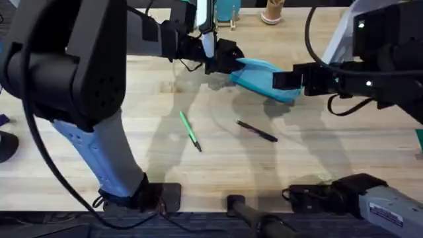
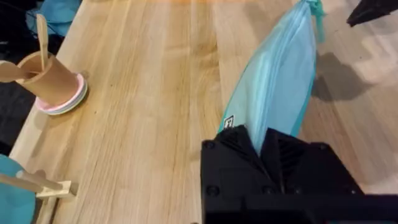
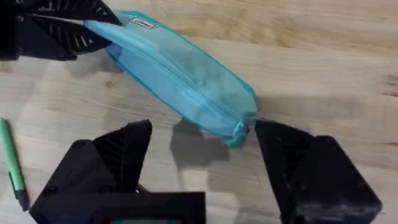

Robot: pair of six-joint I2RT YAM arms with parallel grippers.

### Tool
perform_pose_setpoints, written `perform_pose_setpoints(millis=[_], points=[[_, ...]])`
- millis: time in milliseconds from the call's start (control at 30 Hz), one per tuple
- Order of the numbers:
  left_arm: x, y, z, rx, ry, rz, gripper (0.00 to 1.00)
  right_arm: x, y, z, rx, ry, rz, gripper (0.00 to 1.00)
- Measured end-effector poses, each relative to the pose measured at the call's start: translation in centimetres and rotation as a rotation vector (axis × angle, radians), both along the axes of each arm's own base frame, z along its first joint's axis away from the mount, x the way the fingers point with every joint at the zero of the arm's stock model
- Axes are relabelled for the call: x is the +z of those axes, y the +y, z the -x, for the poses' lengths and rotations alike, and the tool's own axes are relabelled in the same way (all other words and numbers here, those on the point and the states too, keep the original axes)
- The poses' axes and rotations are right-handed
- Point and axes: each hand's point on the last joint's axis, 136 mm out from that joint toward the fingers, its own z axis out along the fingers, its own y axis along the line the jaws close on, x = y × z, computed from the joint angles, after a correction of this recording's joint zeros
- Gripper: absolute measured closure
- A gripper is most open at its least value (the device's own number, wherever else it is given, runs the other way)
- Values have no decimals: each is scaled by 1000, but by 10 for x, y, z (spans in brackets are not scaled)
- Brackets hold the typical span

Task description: Unzip the bag, pick up the pens from the table one at a time and place them inside, then zip the bag closed.

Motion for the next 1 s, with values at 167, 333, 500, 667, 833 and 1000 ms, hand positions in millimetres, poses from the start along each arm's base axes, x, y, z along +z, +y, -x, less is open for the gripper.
perform_pose_setpoints(millis=[167,333,500,667,833,1000], points=[[0,0,0,0,0,0,958,-3,-1,4,0,20,5,4],[0,0,0,0,0,0,958,-6,-2,9,0,44,10,4],[0,0,0,0,0,0,958,-2,-6,23,-8,59,7,4],[0,0,0,0,0,0,958,14,-10,39,-52,38,-31,3],[0,0,0,0,2,0,958,15,-30,66,-145,79,14,3],[-1,1,2,0,14,-3,958,25,-49,78,-225,34,57,3]])
